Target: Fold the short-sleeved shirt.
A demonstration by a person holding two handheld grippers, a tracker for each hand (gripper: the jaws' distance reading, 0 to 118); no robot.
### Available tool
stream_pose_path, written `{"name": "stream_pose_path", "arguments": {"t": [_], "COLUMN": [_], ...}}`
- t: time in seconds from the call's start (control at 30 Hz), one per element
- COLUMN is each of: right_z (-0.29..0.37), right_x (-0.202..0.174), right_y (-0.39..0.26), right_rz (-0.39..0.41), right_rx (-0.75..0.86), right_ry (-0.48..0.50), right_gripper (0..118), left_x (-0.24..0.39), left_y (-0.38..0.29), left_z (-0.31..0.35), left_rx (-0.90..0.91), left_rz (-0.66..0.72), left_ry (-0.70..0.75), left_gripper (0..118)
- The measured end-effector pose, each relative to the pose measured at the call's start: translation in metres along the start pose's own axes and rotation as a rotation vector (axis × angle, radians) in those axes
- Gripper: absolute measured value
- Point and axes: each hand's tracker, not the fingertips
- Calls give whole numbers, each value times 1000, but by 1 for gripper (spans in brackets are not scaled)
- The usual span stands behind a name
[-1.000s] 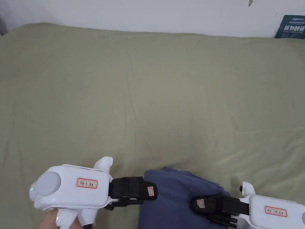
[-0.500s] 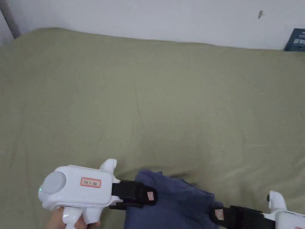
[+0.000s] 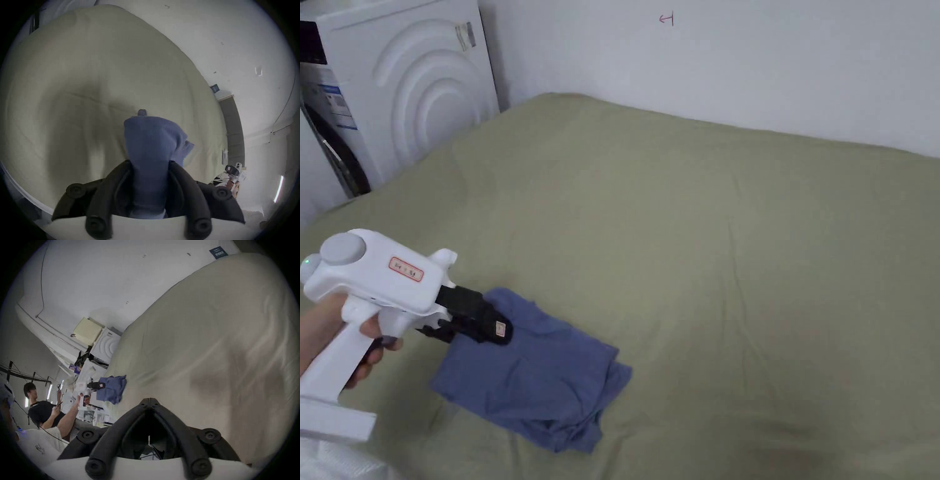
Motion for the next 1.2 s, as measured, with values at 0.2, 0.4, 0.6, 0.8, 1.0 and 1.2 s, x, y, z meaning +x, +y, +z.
{"name": "stream_pose_path", "arguments": {"t": [0.2,0.4,0.6,0.8,1.0,1.2], "right_z": [-7,-7,9,43,62,61], "right_x": [1,2,-14,-62,-122,-147], "right_y": [1,6,16,25,17,6], "right_rz": [6,15,88,323,572,735], "right_rx": [-14,-19,15,214,456,714], "right_ry": [-40,-34,-25,-232,-511,-723], "right_gripper": [0,0,0,0,0,0], "left_x": [-2,-7,34,154,297,403], "left_y": [18,15,-17,-80,-161,-232], "left_z": [-10,20,59,39,-14,-51], "left_rx": [-60,50,147,434,639,1028], "left_rz": [-41,-15,-72,-243,-354,-520], "left_ry": [6,102,183,234,171,273], "left_gripper": [54,112,110,0,0,0]}}
